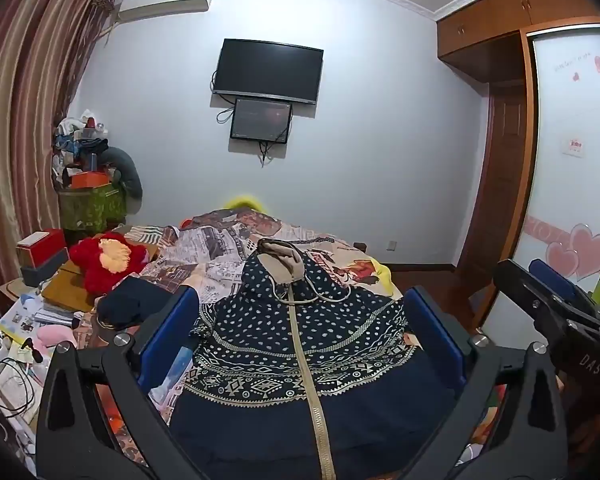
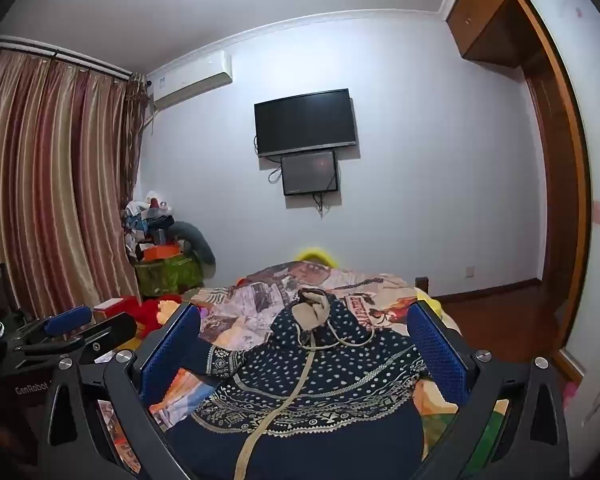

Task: Fold large clothes

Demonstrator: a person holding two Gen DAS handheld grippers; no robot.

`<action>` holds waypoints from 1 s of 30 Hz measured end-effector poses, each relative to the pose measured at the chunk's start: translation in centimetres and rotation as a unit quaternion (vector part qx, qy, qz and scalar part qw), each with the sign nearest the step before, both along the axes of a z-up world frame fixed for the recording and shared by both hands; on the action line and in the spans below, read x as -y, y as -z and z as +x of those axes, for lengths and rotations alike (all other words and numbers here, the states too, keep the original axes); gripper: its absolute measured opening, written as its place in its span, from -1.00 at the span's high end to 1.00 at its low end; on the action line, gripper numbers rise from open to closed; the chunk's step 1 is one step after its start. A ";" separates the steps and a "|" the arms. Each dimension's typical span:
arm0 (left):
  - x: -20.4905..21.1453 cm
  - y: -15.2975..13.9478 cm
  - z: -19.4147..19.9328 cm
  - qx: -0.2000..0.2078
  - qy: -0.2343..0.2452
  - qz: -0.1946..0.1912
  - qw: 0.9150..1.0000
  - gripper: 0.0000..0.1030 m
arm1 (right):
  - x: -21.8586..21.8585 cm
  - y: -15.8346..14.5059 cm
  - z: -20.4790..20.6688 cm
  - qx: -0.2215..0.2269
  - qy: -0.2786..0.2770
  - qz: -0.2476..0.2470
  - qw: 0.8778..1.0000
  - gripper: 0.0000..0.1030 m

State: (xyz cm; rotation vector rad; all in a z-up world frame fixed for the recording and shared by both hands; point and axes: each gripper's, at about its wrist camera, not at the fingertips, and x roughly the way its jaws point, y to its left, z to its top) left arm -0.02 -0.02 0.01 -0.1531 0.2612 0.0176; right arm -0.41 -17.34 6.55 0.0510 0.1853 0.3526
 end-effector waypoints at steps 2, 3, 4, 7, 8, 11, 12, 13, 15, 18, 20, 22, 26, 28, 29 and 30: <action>0.0 0.0 -0.1 0.000 -0.001 0.001 1.000 -1.00 | -0.1 0.0 0.0 -0.001 0.000 -0.005 1.000 -1.00; 0.0 0.0 -0.1 0.000 0.000 0.002 1.000 -1.00 | -0.1 -0.1 0.0 -0.001 0.000 -0.005 1.000 -1.00; -0.4 0.1 -0.1 0.000 0.000 0.001 1.000 -1.00 | -0.2 0.3 0.1 -0.002 0.001 -0.005 1.000 -1.00; -0.5 0.0 -0.1 -0.002 0.000 0.002 1.000 -1.00 | 0.0 0.3 0.3 -0.007 0.001 -0.003 1.000 -1.00; -0.6 0.1 -0.1 -0.003 0.001 0.002 1.000 -1.00 | -0.1 0.3 0.3 -0.006 0.002 -0.003 1.000 -1.00; -1.0 0.2 -0.2 -0.005 0.001 0.002 1.000 -1.00 | -0.3 0.5 0.4 -0.005 0.004 -0.006 1.000 -1.00; -1.1 0.2 -0.3 -0.005 0.002 0.001 1.000 -1.00 | -0.4 0.6 0.5 -0.005 0.003 -0.006 1.000 -1.00; -0.8 0.2 -0.5 -0.004 0.002 0.003 1.000 -1.00 | -0.5 0.7 0.5 -0.005 0.003 -0.006 1.000 -1.00; -0.4 0.3 0.0 -0.005 0.000 0.005 1.000 -1.00 | 0.0 0.8 0.7 -0.011 0.003 -0.004 1.000 -1.00; -0.2 0.4 0.4 -0.010 -0.001 0.007 1.000 -1.00 | -0.1 0.6 0.6 -0.012 0.004 -0.004 1.000 -1.00; -0.2 0.5 0.5 -0.011 -0.001 0.006 1.000 -1.00 | 0.0 0.5 0.6 -0.013 0.005 -0.005 1.000 -1.00; -0.2 0.5 0.5 -0.011 -0.002 0.006 1.000 -1.00 | 0.0 0.4 0.6 -0.013 0.005 -0.005 1.000 -1.00; -0.3 0.5 0.6 -0.011 -0.003 0.003 1.000 -1.00 | -0.1 0.4 0.8 -0.014 0.005 -0.006 1.000 -1.00; -0.3 0.6 0.6 -0.011 -0.002 0.002 1.000 -1.00 | -0.2 0.5 0.8 -0.015 0.006 -0.006 1.000 -1.00; -0.4 0.6 0.6 -0.012 -0.002 0.001 1.000 -1.00 | -0.2 0.5 0.8 -0.014 0.006 -0.006 1.000 -1.00; -0.4 0.6 0.6 -0.012 -0.002 0.001 1.000 -1.00 | -0.1 0.5 0.9 -0.014 0.005 -0.006 1.000 -1.00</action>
